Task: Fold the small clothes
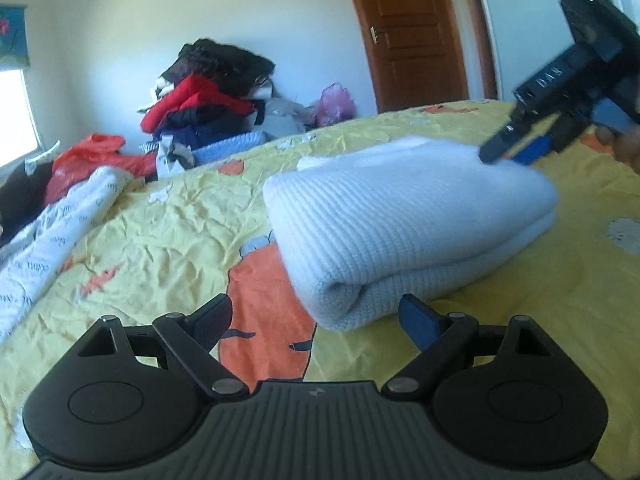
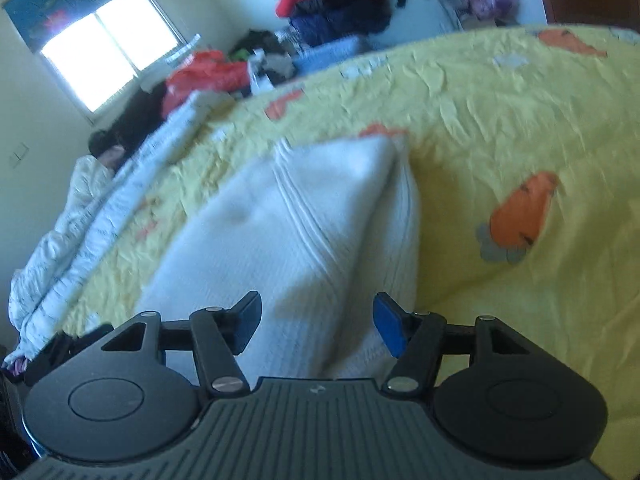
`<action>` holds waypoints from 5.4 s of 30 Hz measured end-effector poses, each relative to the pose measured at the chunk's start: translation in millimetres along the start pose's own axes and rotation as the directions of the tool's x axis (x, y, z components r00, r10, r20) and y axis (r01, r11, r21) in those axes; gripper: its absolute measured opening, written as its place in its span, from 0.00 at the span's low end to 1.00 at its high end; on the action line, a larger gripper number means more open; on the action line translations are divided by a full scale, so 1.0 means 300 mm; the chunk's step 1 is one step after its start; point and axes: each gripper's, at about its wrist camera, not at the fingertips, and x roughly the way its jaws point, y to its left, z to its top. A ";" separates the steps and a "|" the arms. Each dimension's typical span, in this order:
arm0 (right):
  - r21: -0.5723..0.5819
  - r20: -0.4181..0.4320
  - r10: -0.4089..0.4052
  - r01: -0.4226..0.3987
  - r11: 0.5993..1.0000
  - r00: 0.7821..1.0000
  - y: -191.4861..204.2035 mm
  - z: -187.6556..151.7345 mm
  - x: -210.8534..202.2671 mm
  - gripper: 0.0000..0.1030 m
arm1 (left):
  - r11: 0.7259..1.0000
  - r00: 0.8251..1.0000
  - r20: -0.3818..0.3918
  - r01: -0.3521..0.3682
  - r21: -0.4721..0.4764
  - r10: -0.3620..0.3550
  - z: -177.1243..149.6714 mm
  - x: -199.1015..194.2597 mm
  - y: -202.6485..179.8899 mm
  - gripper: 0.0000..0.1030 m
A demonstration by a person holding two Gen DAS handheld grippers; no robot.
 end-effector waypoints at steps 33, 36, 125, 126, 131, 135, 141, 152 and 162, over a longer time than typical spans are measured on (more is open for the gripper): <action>0.106 -0.016 -0.084 0.085 0.991 0.996 -0.094 0.328 0.259 0.60 | 0.999 0.999 -0.036 0.007 -0.046 -0.008 0.045 0.079 -0.040 0.62; 0.070 -0.007 -0.105 0.105 0.992 0.994 -0.073 0.340 0.308 0.17 | 0.995 0.999 -0.044 0.009 -0.094 -0.013 0.052 0.108 -0.038 0.39; -0.105 0.245 -0.505 0.541 0.835 0.828 0.241 -0.497 0.053 1.00 | 0.958 0.984 -0.180 -0.049 -0.282 -0.003 -0.046 0.048 -0.096 1.00; -0.106 0.245 -0.505 0.541 0.835 0.828 0.241 -0.497 0.053 1.00 | 0.958 0.984 -0.181 -0.049 -0.282 -0.003 -0.046 0.048 -0.097 1.00; -0.106 0.245 -0.504 0.540 0.835 0.828 0.241 -0.497 0.052 1.00 | 0.958 0.984 -0.181 -0.049 -0.282 -0.003 -0.046 0.048 -0.096 1.00; -0.113 0.241 -0.485 0.521 0.846 0.841 0.241 -0.498 0.047 1.00 | 0.958 0.984 -0.181 -0.049 -0.282 -0.003 -0.046 0.048 -0.096 1.00; -0.115 0.242 -0.491 0.528 0.842 0.837 0.248 -0.503 0.053 1.00 | 0.958 0.984 -0.181 -0.049 -0.282 -0.003 -0.045 0.047 -0.096 1.00; -0.068 0.250 -0.535 0.566 0.822 0.807 0.236 -0.491 0.061 0.99 | 0.958 0.984 -0.181 -0.049 -0.282 -0.003 -0.046 0.048 -0.096 1.00; -0.068 0.250 -0.535 0.565 0.822 0.807 0.234 -0.491 0.061 0.99 | 0.958 0.984 -0.181 -0.049 -0.281 -0.003 -0.046 0.049 -0.096 1.00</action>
